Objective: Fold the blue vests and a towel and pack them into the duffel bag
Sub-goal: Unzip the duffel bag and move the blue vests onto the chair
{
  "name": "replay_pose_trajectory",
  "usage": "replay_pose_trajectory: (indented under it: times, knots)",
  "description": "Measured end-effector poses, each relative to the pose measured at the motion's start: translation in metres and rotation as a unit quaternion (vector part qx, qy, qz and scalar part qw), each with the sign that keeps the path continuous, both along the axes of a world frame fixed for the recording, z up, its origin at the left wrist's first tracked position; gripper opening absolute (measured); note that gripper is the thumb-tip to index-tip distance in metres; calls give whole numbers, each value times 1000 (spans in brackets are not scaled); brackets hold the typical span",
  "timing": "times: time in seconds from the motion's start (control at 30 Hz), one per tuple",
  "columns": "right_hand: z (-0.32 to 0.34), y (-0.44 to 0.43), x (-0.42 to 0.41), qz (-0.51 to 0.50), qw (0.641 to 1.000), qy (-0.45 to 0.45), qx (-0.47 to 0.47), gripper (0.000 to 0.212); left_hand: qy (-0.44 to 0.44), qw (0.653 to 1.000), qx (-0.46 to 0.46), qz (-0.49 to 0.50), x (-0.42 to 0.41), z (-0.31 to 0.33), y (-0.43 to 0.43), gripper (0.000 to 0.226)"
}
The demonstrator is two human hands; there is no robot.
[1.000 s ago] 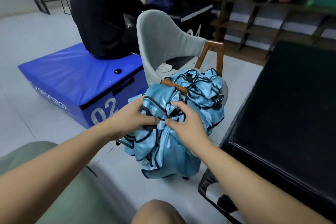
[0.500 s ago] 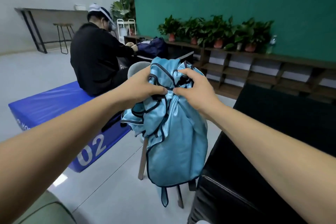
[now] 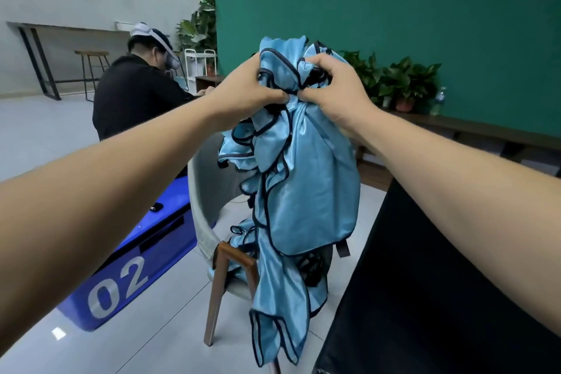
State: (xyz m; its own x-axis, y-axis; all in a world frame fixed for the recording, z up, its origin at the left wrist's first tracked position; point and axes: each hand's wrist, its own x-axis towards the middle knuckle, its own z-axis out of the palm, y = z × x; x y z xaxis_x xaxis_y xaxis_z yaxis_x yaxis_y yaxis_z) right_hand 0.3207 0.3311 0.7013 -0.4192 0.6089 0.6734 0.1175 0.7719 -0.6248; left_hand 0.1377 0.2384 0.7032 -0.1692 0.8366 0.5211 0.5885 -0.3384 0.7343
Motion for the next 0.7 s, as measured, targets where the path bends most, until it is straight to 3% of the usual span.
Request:
replay_pose_trajectory:
  times: [0.23, 0.53, 0.7]
  knots:
    - [-8, 43, -33, 0, 1000, 8, 25, 37, -20, 998, 26, 44, -26, -16, 46, 55]
    - [-215, 89, -47, -41, 987, -100, -119, 44, 11, 987, -142, 70, -35, -199, 85, 42]
    - [-295, 87, -47, -60, 965, -186, -174, 53, 17, 966, -248, 68, -40, -276, 91, 48]
